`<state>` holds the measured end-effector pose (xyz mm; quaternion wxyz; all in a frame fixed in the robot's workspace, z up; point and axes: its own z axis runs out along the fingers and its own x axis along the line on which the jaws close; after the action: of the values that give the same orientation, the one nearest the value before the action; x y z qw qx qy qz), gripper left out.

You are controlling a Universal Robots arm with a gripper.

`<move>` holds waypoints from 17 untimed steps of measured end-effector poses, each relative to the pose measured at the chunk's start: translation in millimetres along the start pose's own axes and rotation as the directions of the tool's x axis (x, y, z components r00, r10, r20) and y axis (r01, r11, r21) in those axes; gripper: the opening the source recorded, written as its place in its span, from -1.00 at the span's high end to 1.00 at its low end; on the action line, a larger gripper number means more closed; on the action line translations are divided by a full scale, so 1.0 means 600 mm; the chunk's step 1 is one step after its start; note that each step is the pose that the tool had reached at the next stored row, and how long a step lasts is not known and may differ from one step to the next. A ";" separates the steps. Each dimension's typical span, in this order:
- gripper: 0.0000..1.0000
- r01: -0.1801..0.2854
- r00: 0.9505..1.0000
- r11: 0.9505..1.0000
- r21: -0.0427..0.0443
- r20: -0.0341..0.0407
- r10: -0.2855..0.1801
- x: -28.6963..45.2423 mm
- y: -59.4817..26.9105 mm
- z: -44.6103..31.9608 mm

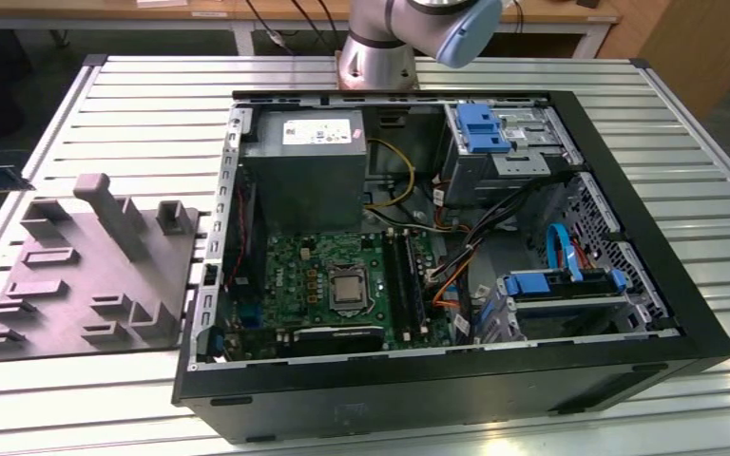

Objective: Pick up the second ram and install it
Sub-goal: 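Pick up the second ram and move it above second insertion slot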

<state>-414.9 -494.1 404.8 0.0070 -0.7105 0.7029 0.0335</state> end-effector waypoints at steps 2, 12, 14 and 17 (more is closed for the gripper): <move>0.76 0.000 1.000 1.000 0.000 0.000 0.000 0.000 -0.007 0.000; 0.76 0.000 1.000 1.000 0.000 0.000 0.000 0.000 -0.044 -0.002; 0.76 0.000 1.000 1.000 0.000 0.000 0.000 0.001 -0.052 -0.002; 0.76 0.000 1.000 1.000 0.000 0.000 0.000 0.001 -0.064 -0.002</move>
<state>-376.3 -494.0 404.8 0.0070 -0.7105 0.7029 0.0335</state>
